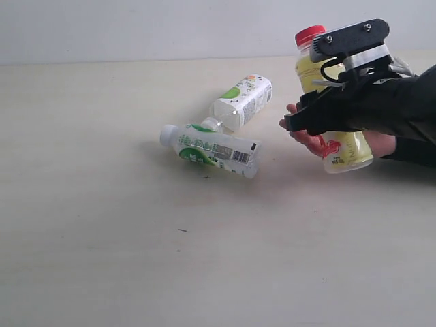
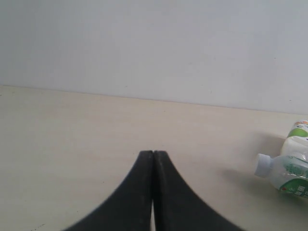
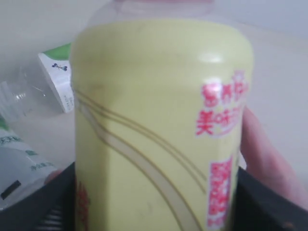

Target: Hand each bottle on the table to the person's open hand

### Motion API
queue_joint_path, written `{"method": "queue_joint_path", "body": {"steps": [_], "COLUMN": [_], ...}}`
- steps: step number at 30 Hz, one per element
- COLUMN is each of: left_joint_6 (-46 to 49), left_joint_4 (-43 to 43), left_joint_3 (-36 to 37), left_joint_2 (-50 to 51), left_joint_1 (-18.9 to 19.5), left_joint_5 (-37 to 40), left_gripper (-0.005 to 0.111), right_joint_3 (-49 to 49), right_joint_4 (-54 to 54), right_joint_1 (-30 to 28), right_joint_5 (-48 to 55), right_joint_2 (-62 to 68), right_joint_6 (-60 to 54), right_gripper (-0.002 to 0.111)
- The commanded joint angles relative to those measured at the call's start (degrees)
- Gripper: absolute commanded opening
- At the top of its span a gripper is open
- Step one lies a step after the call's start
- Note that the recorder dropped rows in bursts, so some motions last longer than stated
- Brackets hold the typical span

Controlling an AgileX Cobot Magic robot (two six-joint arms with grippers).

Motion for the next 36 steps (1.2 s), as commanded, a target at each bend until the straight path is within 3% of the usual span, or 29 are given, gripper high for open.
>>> {"method": "queue_joint_path", "body": {"steps": [1,2,4,9,19,36], "left_joint_6": [-0.06,-0.06,-0.06,-0.06,-0.06,-0.06], "left_joint_4": [0.01,0.01,0.01,0.01,0.01,0.01], "left_joint_3": [0.02,0.02,0.02,0.02,0.02,0.02], "left_joint_2": [-0.38,-0.38,-0.38,-0.38,-0.38,-0.38], "left_joint_1": [0.05,0.05,0.05,0.05,0.05,0.05], "left_joint_5": [-0.06,-0.06,-0.06,-0.06,-0.06,-0.06], "left_gripper": [0.0,0.0,0.0,0.0,0.0,0.0], "right_joint_3": [0.17,-0.48,-1.94,-4.03,-4.03,-4.03], "right_joint_4": [-27.54,-37.82,-44.97,-45.07,-46.44,-46.17], "right_joint_1": [-2.62,-3.47,-4.96,-8.13,-8.26,-8.26], "right_joint_5": [4.69,8.24,13.7,16.44,19.89,16.35], "right_joint_2": [0.05,0.05,0.05,0.05,0.18,4.51], "right_joint_6": [27.23,36.82,42.51,42.51,42.51,42.63], "right_gripper": [0.0,0.0,0.0,0.0,0.0,0.002]}}
